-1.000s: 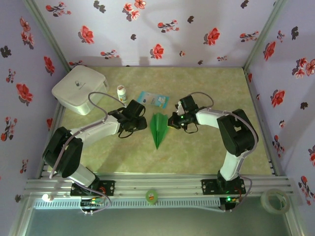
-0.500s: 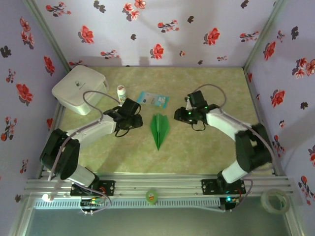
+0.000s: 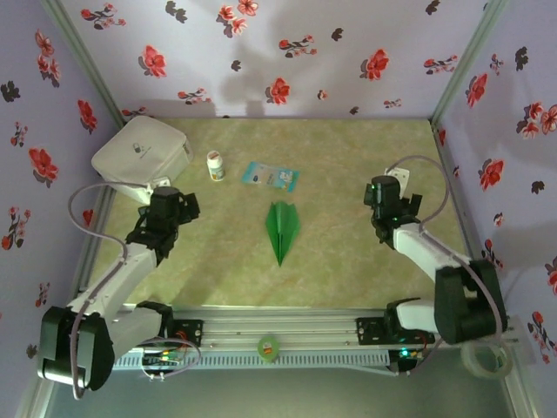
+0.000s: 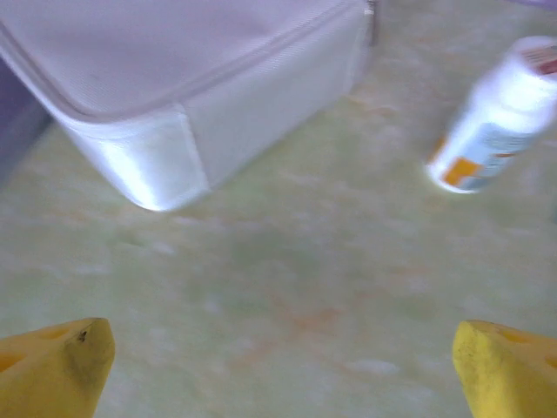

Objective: Fold a paper plane with a square sheet of paper (pick it up from the middle)
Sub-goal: Reset both arms

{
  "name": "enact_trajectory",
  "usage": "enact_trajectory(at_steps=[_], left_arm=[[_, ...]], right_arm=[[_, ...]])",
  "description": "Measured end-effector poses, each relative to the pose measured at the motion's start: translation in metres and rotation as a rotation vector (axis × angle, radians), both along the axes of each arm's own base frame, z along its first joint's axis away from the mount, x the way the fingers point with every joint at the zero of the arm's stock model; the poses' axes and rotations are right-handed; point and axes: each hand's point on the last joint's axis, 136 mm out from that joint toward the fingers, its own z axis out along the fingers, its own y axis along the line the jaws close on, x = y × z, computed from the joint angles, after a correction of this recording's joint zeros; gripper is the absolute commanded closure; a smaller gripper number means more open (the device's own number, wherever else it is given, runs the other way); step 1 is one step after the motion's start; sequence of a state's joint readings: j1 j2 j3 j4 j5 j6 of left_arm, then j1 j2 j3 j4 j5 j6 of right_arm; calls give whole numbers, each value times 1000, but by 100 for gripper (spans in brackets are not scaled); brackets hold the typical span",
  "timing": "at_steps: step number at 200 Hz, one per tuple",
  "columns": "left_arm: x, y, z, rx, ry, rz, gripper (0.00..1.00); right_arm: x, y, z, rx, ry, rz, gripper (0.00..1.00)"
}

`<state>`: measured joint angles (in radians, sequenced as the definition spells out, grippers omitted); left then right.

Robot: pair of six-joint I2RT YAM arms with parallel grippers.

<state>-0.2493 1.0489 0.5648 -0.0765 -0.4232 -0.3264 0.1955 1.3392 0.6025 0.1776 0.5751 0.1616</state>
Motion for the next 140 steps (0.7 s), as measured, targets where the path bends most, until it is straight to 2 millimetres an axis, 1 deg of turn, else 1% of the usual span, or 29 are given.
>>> enact_trajectory(at_steps=[12, 21, 36, 44, 54, 64, 71, 75, 83, 95, 105, 117, 130, 140], left_arm=[[3, 11, -7, 61, 1, -6, 0], [5, 18, -12, 90, 0, -5, 0], [12, 31, -19, 119, -18, 9, 0], [15, 37, -26, 125, -29, 14, 0], [18, 40, -34, 129, -45, 12, 0], [21, 40, -43, 124, -60, -2, 0], [22, 38, -50, 122, -65, -17, 0], [24, 37, -54, 121, -66, -29, 0], [27, 34, -59, 122, -70, -53, 0], [35, 31, -59, 122, -98, -84, 0], [43, 29, -57, 114, -135, -104, 0], [52, 30, -61, 105, -164, -119, 0], [52, 33, -72, 93, -145, -122, 0], [53, 37, -73, 84, -144, -109, 0]], right_arm=[[7, -8, -17, -8, 21, 5, 1], [13, -9, -28, 2, 39, 26, 1], [23, -5, -37, 47, 9, 89, 1], [24, -3, -40, 73, -24, 116, 1], [18, -5, -48, 112, -62, 144, 1], [11, -9, -58, 140, -99, 161, 1], [4, -11, -69, 154, -92, 165, 4], [0, -11, -74, 162, -80, 170, 1], [-4, -10, -80, 172, -60, 176, 1], [1, -8, -75, 174, -78, 181, 1], [9, -8, -64, 171, -119, 182, 1], [15, -8, -54, 165, -156, 181, 1], [17, -9, -49, 165, -175, 174, 1], [17, -8, -49, 163, -177, 174, 1]])
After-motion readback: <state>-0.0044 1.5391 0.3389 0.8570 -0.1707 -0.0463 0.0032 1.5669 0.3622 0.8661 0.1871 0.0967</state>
